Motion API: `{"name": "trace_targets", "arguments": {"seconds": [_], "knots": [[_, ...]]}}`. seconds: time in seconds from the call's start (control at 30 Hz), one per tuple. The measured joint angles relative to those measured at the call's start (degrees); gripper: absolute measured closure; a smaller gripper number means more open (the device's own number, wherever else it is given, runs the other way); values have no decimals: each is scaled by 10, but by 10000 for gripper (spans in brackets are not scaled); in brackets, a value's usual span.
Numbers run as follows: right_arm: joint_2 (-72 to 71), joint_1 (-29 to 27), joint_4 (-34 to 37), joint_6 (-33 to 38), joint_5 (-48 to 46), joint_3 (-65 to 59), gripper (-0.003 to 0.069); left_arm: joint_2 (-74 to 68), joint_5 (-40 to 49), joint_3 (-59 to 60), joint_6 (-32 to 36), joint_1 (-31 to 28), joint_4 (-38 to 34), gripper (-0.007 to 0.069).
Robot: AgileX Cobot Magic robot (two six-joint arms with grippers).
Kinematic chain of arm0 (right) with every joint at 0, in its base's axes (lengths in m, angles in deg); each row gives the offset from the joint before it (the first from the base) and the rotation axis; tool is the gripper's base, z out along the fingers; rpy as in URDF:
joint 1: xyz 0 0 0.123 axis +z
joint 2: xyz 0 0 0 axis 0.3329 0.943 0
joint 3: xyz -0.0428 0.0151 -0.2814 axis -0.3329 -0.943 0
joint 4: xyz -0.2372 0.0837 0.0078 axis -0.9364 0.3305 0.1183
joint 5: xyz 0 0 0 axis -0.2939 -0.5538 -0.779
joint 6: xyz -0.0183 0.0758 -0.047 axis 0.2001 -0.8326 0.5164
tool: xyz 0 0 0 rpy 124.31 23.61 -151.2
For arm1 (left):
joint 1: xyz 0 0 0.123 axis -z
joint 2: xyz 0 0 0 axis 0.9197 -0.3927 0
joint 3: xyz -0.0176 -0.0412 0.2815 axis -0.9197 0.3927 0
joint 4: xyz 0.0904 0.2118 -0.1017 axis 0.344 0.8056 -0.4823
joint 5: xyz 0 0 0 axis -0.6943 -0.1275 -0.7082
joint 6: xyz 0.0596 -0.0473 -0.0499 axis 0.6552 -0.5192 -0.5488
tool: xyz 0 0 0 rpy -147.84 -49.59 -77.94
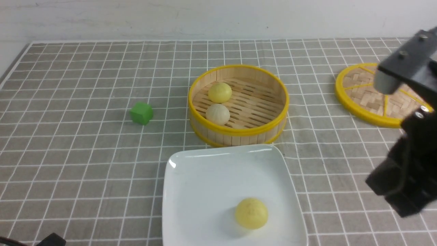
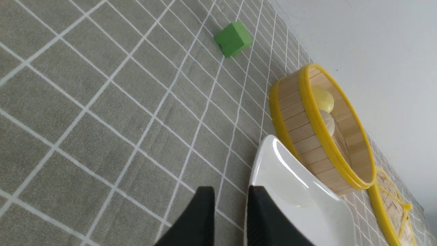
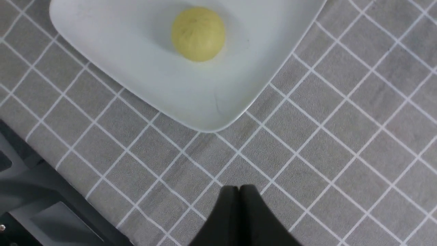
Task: Put the steamed buns into the plate on the grey tablecloth.
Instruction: 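Reach into the bamboo steamer and grasp a bun with the left gripper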
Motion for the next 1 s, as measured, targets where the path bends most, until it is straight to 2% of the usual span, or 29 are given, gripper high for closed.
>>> {"name": "trace_targets", "arguments": {"seconds": [0.13,0.23,0.3,0.47,0.6,0.7,0.83,1.0], "knots": [[-94,0,0,-15,63,-93,671,-19,41,-77,3,0,-12,600],[-144,0,-1,-15,112,-154,670,-91,93,-153,34,0,-13,623],[-159,0,-4,-15,130,-175,669,-136,120,-189,53,0,-12,623],[-178,0,-26,-16,156,-217,666,-387,308,-364,179,0,1,623],[-177,0,-44,-16,156,-223,662,-582,359,-477,291,0,-22,622],[-177,0,-56,-16,158,-223,659,-690,372,-548,342,14,-55,617],[-177,0,-56,-16,160,-223,659,-808,387,-647,349,58,-51,598],[-177,0,-59,-16,163,-223,659,-984,402,-829,314,138,-16,506]]}}
